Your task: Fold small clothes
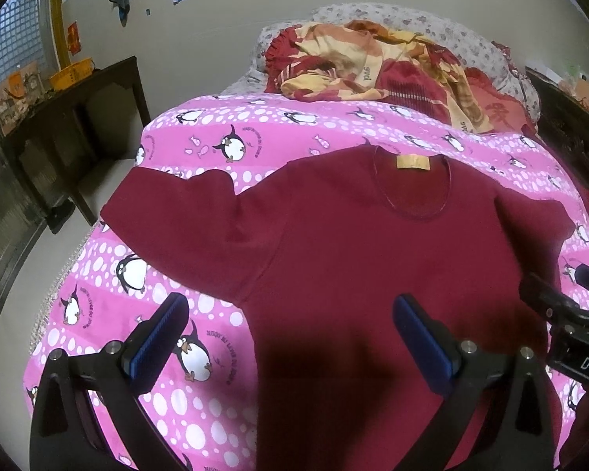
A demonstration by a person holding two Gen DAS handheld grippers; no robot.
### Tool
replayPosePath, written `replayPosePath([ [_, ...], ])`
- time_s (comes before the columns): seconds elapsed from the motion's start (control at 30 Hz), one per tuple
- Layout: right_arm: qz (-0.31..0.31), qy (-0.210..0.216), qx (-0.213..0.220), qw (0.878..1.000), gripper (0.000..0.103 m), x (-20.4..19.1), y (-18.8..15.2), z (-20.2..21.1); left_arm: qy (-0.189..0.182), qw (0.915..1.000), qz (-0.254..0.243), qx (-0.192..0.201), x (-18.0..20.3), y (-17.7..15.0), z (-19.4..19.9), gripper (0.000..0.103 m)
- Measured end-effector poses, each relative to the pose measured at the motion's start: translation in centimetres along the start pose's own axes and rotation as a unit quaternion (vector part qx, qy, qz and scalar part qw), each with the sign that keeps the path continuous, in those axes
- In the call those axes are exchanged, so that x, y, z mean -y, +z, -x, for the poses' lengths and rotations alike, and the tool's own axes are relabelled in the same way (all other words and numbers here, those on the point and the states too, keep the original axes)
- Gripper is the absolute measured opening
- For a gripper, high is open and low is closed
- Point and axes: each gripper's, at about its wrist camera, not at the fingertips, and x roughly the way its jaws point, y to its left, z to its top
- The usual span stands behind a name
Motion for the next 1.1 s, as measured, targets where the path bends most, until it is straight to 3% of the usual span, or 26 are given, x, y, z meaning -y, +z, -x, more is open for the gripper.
replayPosePath([
  [1.1, -0.032, -0.018, -0.013, 0.999, 0.103, 0.29, 0.02, -0.8, 0.002, 1.0, 0.006, -0.004, -0.33, -0.46, -0.2, 0.103],
])
